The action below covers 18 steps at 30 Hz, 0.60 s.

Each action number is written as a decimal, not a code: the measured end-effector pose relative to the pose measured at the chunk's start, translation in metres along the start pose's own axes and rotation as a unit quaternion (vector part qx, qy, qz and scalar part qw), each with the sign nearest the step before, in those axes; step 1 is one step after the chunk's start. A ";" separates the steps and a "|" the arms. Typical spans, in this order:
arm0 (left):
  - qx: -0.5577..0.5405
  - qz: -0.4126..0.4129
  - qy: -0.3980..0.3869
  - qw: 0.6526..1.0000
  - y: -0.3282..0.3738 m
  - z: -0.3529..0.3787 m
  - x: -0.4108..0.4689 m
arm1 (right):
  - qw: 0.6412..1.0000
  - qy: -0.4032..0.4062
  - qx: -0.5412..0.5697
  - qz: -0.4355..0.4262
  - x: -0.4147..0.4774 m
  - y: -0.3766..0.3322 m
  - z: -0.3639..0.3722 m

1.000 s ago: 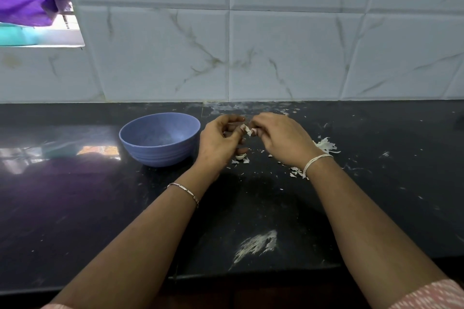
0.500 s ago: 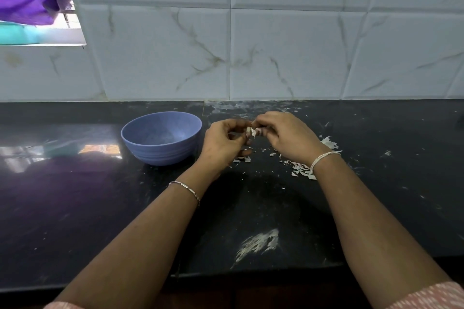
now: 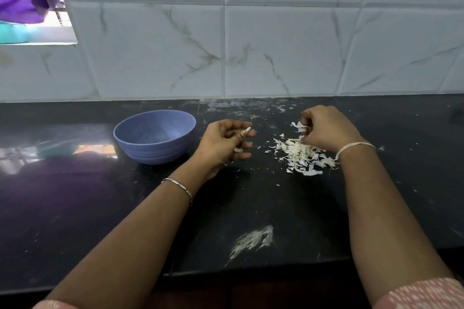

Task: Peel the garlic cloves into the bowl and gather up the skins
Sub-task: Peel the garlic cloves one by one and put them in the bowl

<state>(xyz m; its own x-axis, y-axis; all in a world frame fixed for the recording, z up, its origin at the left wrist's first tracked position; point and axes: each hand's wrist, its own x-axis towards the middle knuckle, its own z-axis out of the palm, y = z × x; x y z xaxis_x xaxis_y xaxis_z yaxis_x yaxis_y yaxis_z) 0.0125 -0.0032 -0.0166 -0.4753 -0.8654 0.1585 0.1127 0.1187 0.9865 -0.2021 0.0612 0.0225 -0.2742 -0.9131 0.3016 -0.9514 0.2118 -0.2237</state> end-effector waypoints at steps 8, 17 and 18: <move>0.017 -0.010 0.011 1.000 0.003 0.000 -0.002 | 0.999 -0.016 -0.021 0.021 0.005 0.000 0.004; 0.177 0.171 0.111 0.963 0.039 -0.014 -0.012 | 0.996 0.042 0.026 -0.071 0.009 -0.016 0.021; 0.214 0.192 0.136 0.948 0.046 -0.021 -0.013 | 0.996 0.040 0.023 -0.080 0.010 -0.018 0.023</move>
<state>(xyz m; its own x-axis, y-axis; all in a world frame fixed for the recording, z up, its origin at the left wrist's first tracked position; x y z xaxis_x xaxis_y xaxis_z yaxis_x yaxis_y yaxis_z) 0.0422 0.0031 0.0254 -0.2218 -0.8045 0.5511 -0.1600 0.5875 0.7932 -0.1844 0.0404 0.0079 -0.1326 -0.9030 0.4087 -0.9765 0.0485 -0.2098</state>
